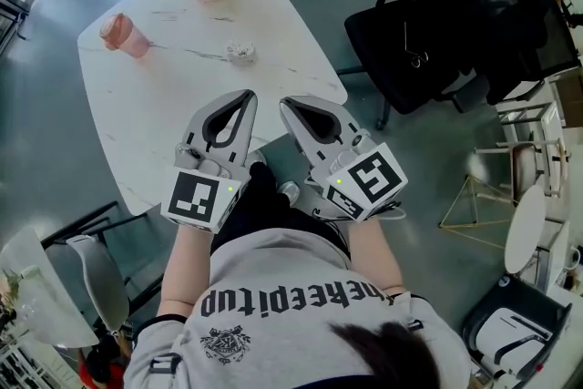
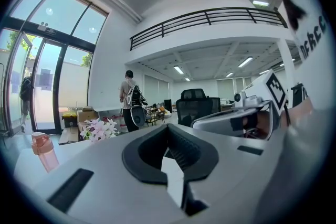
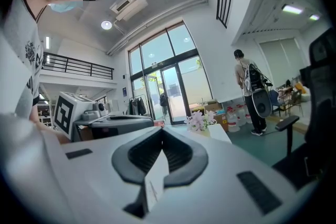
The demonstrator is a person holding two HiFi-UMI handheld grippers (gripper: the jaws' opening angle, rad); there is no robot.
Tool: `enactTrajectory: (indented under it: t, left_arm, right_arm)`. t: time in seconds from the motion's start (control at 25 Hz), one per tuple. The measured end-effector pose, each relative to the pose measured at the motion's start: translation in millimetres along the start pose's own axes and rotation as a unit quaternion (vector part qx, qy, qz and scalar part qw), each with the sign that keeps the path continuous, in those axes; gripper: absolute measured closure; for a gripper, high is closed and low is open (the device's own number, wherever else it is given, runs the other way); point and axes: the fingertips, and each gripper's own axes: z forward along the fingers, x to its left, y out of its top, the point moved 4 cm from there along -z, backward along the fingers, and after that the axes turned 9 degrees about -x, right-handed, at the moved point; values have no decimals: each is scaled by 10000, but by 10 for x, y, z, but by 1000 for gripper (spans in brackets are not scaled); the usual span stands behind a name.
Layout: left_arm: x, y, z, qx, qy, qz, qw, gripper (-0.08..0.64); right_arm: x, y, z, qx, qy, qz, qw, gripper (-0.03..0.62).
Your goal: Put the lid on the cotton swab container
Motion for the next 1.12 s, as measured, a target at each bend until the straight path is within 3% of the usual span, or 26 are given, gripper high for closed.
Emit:
enactTrajectory:
  t: [1.12]
  left_arm:
    - [912, -197, 418, 13, -231, -182, 9996, 545]
  right_arm:
    - [-419, -158, 933, 391, -253, -112, 9989, 580]
